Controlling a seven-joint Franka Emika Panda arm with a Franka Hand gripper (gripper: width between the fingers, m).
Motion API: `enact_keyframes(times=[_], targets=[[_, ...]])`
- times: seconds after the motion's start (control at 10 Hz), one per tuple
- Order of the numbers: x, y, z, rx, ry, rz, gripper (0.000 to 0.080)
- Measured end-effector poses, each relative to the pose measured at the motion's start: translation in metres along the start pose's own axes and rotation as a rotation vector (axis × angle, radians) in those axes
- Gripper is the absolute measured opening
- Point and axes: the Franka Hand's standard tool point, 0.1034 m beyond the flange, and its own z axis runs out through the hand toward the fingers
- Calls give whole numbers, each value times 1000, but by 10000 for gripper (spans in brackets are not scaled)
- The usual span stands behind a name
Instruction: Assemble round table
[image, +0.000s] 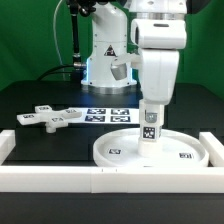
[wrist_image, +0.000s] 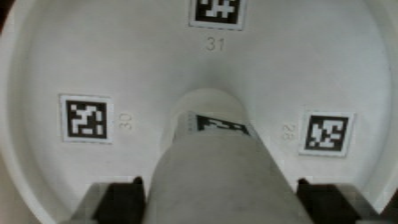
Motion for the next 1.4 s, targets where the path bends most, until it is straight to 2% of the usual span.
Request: enact_keyframes(times=[0.5,1.0,1.4], targets=[[3,-3,0,5,-2,598,407],[3,-3,0,10,2,877,409],[1,-6,2,58,19,1433,409]])
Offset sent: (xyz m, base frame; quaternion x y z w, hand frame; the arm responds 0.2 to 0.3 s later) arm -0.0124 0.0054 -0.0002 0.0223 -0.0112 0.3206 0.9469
